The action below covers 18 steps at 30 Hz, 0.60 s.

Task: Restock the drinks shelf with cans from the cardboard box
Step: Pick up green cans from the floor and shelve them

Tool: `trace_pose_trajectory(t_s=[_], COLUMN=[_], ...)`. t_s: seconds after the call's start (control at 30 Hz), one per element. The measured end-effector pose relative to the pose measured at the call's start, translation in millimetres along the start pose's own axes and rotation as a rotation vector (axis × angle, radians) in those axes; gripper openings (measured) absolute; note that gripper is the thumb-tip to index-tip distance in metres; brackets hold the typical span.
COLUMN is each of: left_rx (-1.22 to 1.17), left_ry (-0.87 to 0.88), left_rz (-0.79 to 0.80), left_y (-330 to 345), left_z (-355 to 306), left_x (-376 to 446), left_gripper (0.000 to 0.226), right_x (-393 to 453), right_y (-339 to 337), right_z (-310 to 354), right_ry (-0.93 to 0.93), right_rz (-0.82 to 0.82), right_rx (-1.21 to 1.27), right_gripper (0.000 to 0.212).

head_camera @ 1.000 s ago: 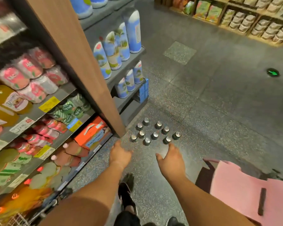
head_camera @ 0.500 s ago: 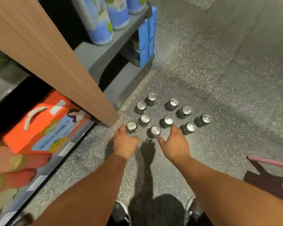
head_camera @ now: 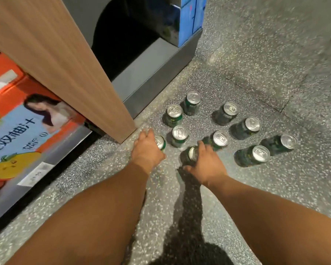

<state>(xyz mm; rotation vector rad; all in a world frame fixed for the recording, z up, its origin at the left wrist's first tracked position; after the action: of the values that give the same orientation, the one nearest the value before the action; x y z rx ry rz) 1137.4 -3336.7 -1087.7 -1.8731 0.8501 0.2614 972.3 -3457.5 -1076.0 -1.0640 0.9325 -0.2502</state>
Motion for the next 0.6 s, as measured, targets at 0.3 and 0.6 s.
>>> trace_pose_trajectory(t_s=[0.3, 0.6], left_rx=[-0.027, -0.125], left_ry=[0.034, -0.021], left_rz=[-0.083, -0.097], left_y=[7.9, -6.5], left_z=[-0.3, -11.9], left_x=[4.2, -29.0], left_gripper=[0.071, 0.076], right_x=[20.2, -8.5], right_y=[13.8, -10.6], right_z=[-3.0, 3.4], right_ry=[0.085, 0.128], right_rz=[-0.052, -0.038], right_rx=[0.003, 0.162], right_gripper=[0.048, 0.052])
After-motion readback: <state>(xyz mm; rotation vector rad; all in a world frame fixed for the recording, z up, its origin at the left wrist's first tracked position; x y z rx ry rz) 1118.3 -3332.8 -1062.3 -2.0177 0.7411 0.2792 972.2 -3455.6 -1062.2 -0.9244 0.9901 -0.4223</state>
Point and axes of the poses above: each hand's wrist, its own x-axis towards the middle knuckle, its own y-axis out of the palm, z = x × y, the point moved 5 cm from there along x, towards the middle knuckle, and after that the axes turned 12 degrees about -x, right-handed, at the moved point
